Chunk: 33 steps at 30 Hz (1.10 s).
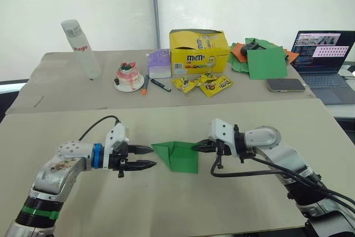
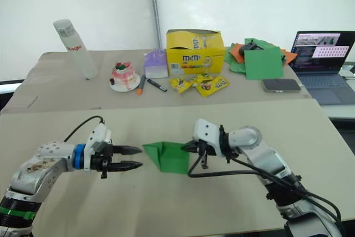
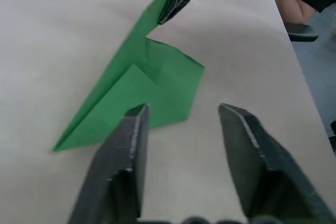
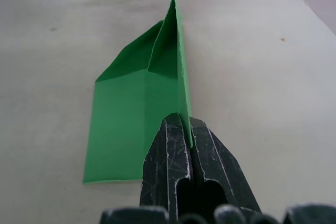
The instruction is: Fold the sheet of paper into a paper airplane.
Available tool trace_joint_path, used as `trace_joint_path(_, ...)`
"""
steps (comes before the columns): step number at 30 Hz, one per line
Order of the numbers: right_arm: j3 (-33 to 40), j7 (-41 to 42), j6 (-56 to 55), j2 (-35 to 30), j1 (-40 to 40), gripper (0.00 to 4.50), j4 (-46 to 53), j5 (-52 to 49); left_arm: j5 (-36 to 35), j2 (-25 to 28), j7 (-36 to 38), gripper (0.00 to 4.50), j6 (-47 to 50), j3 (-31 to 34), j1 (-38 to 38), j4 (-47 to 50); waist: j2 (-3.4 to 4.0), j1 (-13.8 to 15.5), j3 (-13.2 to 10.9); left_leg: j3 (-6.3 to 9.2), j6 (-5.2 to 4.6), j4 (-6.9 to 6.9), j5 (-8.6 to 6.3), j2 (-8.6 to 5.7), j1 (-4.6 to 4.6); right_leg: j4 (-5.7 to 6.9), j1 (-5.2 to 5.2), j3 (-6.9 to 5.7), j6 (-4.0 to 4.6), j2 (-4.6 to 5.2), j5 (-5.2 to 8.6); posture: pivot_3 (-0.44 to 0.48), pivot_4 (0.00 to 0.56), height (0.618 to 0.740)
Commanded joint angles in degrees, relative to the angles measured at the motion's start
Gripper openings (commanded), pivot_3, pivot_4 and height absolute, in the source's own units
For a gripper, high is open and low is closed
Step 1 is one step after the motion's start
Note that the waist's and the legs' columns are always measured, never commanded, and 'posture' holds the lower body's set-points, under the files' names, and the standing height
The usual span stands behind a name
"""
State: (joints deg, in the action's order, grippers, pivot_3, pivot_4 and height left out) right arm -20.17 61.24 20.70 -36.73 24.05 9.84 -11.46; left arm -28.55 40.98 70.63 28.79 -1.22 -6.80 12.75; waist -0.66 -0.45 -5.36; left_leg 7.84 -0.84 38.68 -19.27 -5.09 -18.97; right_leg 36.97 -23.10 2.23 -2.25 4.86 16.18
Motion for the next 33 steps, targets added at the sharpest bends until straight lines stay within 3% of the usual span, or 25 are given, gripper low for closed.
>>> trace_joint_path(1, 0.3, 1.1, -0.7, 0.4, 0.4, 0.00, 1.5, -0.4, 0.1, -2.1, -2.4, 0.66, -1.3, -0.5, -1.5, -0.5, 0.00, 0.1, 0.0, 0.00, 0.00, 0.00, 0.00, 0.00, 0.00, 0.00, 0.00, 0.00, 0.00, 0.00, 0.00, 0.000, 0.150, 0.740)
trace_joint_path(3, 0.3, 1.4, -0.2, 0.4, 0.3, 0.00, 1.8, -0.5, 1.9, -4.2, -3.6, 0.03, -2.5, -2.2, -2.2, -2.9, 0.01, 0.3, 0.0, 0.00, 0.00, 0.00, 0.00, -0.02, 0.00, 0.00, 0.00, 0.00, 0.00, 0.01, 0.00, 0.000, 0.150, 0.740)
trace_joint_path(13, 0.3, 3.2, 0.8, 0.5, 0.8, 0.00, 2.3, -0.8, 9.9, -10.5, -6.3, 0.03, -11.3, -9.1, -3.8, -13.7, 0.01, 0.2, 0.0, -0.02, 0.00, 0.03, 0.00, -0.04, 0.00, 0.00, 0.00, -0.01, 0.00, 0.02, 0.00, 0.000, 0.150, 0.740)
trace_joint_path(24, -0.2, 4.6, -1.4, -0.4, 0.2, 0.00, 1.4, 1.0, 5.6, -13.0, -8.6, 0.03, -6.3, -5.9, -2.5, -14.2, 0.04, 0.5, 0.0, -0.01, 0.00, 0.05, 0.00, -0.06, 0.03, -0.08, 0.00, 0.00, 0.00, 0.08, 0.00, 0.000, 0.150, 0.740)
trace_joint_path(28, -1.7, 4.5, -3.6, -0.9, -1.3, 0.00, 1.7, 3.3, 2.1, -11.4, -6.5, 0.03, -2.8, -4.8, -0.6, -10.6, 0.04, 0.3, 0.0, -0.01, 0.00, 0.05, 0.00, -0.06, 0.04, -0.07, 0.00, 0.01, 0.00, 0.08, 0.00, 0.000, 0.150, 0.740)
trace_joint_path(33, -3.0, 1.3, -7.7, 0.2, -1.8, 0.00, -1.2, 8.0, -7.4, -2.1, 1.9, 0.03, 7.8, -2.7, 0.0, -1.8, 0.09, 0.1, 0.0, -0.01, 0.00, -0.02, 0.00, -0.02, 0.04, 0.07, -0.03, 0.05, 0.00, 0.11, 0.00, 0.000, 0.150, 0.740)
